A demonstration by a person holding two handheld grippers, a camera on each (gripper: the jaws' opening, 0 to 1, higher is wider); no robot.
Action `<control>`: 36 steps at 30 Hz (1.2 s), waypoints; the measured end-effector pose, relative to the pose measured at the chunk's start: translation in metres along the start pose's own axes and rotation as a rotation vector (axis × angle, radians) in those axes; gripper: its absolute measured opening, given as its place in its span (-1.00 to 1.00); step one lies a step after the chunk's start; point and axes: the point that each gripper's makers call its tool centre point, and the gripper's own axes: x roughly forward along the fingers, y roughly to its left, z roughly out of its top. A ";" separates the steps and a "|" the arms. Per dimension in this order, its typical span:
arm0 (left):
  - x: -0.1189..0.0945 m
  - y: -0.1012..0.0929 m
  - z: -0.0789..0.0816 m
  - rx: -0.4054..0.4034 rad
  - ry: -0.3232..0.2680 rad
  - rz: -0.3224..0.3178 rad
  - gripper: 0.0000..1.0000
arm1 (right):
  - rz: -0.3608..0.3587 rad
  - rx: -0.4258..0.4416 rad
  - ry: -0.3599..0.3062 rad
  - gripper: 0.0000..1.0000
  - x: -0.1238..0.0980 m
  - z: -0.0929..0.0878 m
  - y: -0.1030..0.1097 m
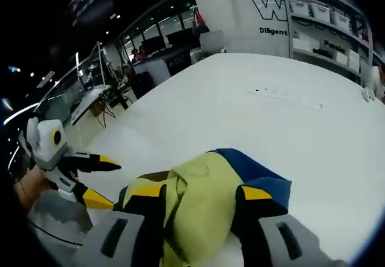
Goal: Fold the garment on the visible template until the final outline fits inside the template.
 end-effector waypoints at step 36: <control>-0.010 0.014 0.055 0.065 -0.166 0.022 -0.91 | -0.049 0.031 -0.094 -1.00 -0.024 0.011 -0.021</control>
